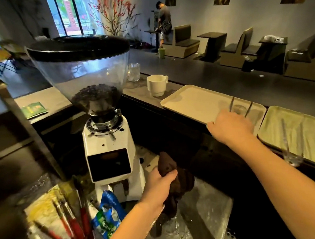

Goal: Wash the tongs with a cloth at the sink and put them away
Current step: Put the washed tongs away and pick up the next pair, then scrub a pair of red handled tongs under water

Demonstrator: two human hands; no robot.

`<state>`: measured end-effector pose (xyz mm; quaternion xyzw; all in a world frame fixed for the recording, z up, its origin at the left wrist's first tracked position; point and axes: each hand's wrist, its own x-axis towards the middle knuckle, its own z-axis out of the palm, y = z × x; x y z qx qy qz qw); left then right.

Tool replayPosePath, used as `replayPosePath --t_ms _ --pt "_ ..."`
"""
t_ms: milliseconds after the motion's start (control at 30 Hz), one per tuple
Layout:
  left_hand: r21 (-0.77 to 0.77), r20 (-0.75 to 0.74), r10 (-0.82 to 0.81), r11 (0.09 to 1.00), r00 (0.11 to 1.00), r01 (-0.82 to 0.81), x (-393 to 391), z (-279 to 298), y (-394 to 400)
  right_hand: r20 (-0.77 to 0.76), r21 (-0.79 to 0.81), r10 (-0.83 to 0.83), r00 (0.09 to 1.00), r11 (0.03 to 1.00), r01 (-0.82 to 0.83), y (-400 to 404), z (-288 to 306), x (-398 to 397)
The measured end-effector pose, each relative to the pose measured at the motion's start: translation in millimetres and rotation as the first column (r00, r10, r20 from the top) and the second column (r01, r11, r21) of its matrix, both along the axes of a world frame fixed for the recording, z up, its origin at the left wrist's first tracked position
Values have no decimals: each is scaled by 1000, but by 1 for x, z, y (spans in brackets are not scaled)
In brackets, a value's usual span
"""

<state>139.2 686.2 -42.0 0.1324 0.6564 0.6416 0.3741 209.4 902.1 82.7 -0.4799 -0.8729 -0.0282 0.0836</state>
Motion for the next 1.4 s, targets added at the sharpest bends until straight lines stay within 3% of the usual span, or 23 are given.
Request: replayPosePath --t_ms 100,200,300,533,733,867,1100,1233,1400 --pt "-2 41 48 999 998 -48 -7 1 -29 -46 -234 189 981 952 -195 -48 -5 -10" --pt "13 79 101 995 992 -102 -16 1 -75 -232 -484 347 909 769 -418 -114 -22 -24" --pt "12 79 112 993 991 -114 -22 0 -122 -400 -571 359 843 622 -536 -172 -44 -38" --pt "-34 98 379 925 920 -378 -43 -24 -234 -499 -671 434 750 355 -651 -286 -104 -98" --pt "-163 158 644 765 748 -623 -72 -64 -300 -314 -676 581 751 419 -606 -345 -179 -157" --pt "-242 150 689 721 709 -650 -86 -90 -326 -29 -648 679 734 546 -531 -364 -231 -190" --pt "-304 156 730 677 666 -671 -97 -122 -349 224 -574 688 691 666 -477 -387 -268 -203" --pt "-314 197 714 696 672 -646 -99 -126 -349 237 -576 651 721 692 -435 -395 -263 -205" --pt "-278 247 719 695 650 -663 -106 -115 -343 23 -560 635 772 648 -516 -390 -250 -202"
